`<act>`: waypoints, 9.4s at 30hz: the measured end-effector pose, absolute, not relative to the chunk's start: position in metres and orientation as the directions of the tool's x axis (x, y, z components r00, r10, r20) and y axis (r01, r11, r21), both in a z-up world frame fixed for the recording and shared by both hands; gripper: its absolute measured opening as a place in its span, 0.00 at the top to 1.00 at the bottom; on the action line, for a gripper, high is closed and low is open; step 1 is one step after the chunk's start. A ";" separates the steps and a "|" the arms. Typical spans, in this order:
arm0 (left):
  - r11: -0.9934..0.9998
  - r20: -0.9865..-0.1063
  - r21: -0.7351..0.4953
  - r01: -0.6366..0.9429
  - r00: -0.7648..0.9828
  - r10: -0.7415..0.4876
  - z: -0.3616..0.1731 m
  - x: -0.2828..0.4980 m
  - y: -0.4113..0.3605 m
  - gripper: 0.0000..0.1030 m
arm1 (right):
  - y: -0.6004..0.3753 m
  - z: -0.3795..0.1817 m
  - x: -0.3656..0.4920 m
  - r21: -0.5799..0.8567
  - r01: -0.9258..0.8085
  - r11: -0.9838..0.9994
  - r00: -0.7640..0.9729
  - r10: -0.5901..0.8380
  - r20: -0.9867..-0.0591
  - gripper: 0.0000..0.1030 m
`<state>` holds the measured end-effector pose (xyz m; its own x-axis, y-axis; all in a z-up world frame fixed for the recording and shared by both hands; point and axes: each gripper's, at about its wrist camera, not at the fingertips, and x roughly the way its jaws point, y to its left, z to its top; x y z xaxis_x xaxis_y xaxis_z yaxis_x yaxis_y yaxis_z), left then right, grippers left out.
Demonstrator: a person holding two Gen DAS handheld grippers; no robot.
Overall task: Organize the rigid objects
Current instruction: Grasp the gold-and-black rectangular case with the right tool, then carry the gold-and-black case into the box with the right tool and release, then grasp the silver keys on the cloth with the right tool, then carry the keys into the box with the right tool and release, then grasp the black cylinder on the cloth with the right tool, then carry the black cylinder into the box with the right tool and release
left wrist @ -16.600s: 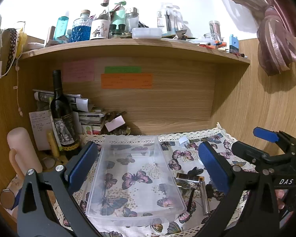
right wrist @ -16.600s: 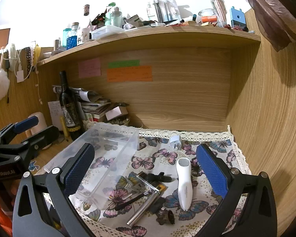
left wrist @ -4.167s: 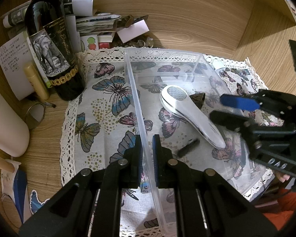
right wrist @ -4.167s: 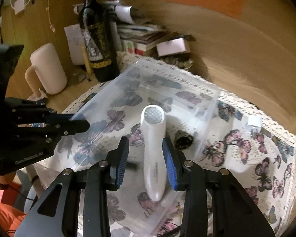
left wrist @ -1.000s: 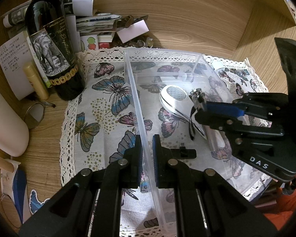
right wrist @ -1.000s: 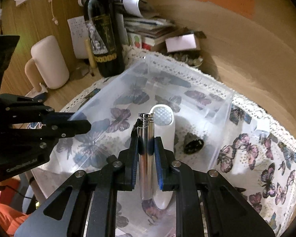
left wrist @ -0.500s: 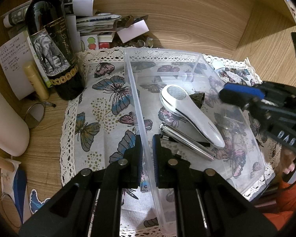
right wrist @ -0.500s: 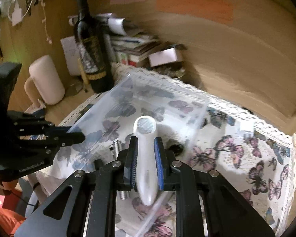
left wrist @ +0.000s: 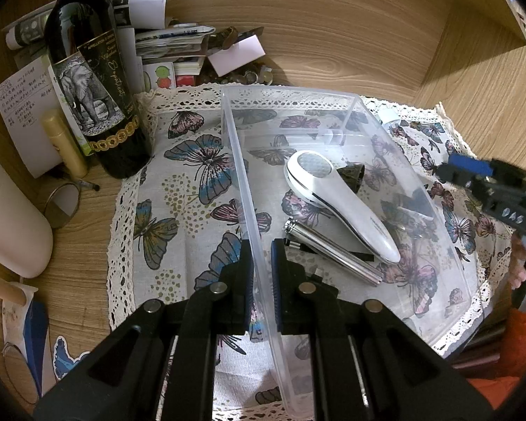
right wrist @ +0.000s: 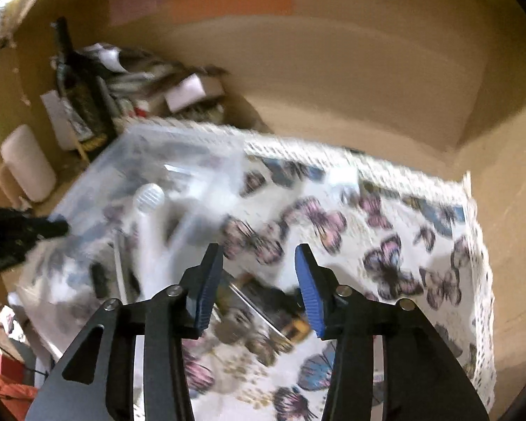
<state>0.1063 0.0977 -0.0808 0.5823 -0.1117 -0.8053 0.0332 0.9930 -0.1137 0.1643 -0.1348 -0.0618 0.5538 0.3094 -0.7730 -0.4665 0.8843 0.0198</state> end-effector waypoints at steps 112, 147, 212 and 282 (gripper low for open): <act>0.994 -0.808 -0.109 0.030 0.579 -0.106 -0.084 0.107 0.103 0.91 | -0.132 -0.116 0.139 0.102 -0.510 0.854 0.397 0.339 -0.853 0.61; 0.994 -0.808 -0.109 0.030 0.579 -0.106 -0.084 0.108 0.101 0.91 | -0.121 -0.042 0.141 -0.034 -0.509 0.860 0.622 0.341 -0.705 0.75; 0.994 -0.810 -0.109 0.028 0.577 -0.105 -0.084 0.108 0.099 0.91 | -0.145 -0.088 0.211 -0.018 -0.414 0.910 0.528 0.224 -0.819 0.64; 0.994 -0.810 -0.109 0.028 0.576 -0.106 -0.084 0.108 0.099 0.91 | -0.013 -0.081 0.137 0.026 -0.756 0.655 0.364 0.452 -0.814 0.70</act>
